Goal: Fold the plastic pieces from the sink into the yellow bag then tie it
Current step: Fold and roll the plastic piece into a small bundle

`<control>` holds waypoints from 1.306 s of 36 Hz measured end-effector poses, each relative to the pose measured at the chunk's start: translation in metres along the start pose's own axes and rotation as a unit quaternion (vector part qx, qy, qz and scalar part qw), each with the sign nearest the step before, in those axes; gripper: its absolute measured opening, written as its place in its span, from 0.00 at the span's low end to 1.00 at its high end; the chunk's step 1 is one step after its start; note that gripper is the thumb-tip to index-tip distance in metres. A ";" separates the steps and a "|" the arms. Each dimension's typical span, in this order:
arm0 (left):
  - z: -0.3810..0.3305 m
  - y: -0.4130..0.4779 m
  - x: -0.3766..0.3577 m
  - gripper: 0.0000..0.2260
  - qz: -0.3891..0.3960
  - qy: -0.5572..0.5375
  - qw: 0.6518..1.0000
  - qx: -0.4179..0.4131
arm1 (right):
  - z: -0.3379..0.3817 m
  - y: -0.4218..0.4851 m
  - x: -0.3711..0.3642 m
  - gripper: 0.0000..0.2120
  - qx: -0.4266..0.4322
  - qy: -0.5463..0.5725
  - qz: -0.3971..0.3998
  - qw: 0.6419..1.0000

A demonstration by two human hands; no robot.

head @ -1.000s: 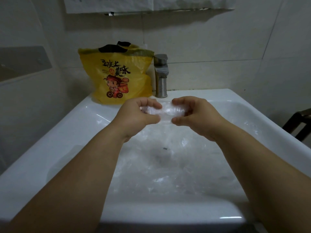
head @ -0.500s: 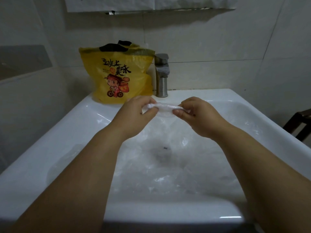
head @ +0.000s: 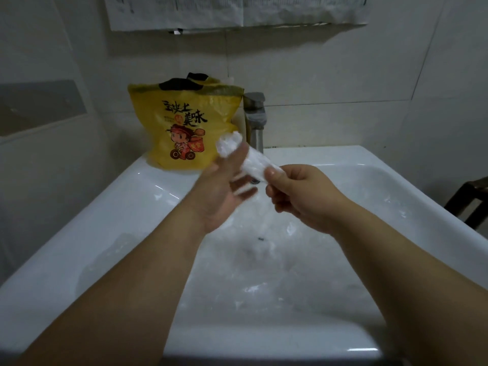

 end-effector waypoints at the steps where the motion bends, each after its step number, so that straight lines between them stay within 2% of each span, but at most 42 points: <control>1: 0.009 0.000 -0.009 0.26 0.028 0.032 0.998 0.036 | 0.000 0.000 -0.006 0.13 0.003 0.016 0.008 1.000; 3: 0.021 -0.001 -0.021 0.25 0.050 0.085 0.993 0.071 | -0.002 0.002 -0.015 0.14 0.007 0.010 0.018 1.000; 5: 0.022 0.000 -0.025 0.19 0.037 0.088 0.993 0.071 | -0.003 0.004 -0.019 0.15 0.005 -0.026 0.012 1.000; 8: 0.016 0.001 -0.019 0.16 0.008 0.085 0.995 0.056 | -0.005 0.005 -0.020 0.16 -0.002 -0.027 0.020 0.999; 12: 0.002 0.002 0.004 0.15 -0.064 0.010 0.998 0.012 | -0.008 0.005 -0.017 0.11 -0.030 0.005 0.044 0.999; 17: -0.003 -0.003 0.024 0.08 -0.115 0.073 0.991 0.006 | -0.011 0.002 -0.004 0.10 -0.065 0.003 0.043 0.997; 23: -0.012 -0.007 0.031 0.08 -0.098 0.243 0.965 0.002 | -0.016 0.001 0.009 0.09 -0.080 0.014 0.023 0.996; 28: -0.008 -0.010 0.026 0.09 -0.025 0.285 0.956 0.059 | -0.012 0.000 0.020 0.07 -0.068 -0.002 0.013 0.998; 36: -0.009 -0.013 0.011 0.07 0.041 0.108 0.990 0.078 | -0.004 -0.003 0.020 0.07 -0.039 0.094 0.045 0.994; 43: -0.012 -0.012 0.006 0.11 0.053 0.014 0.996 0.064 | 0.000 -0.002 0.022 0.10 -0.009 0.169 0.042 0.985; 47: -0.012 -0.013 0.004 0.13 0.065 0.006 0.995 0.069 | 0.001 -0.001 0.024 0.10 0.003 0.181 0.037 0.983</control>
Point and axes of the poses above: each hand's wrist, its own y-axis towards the middle knuckle, its own x-axis out of the back of the hand, z = x × y, the point moved 8 cm from there along y, towards the middle knuckle, and after that the axes turned 11 degrees about z, right-handed, at the moved point
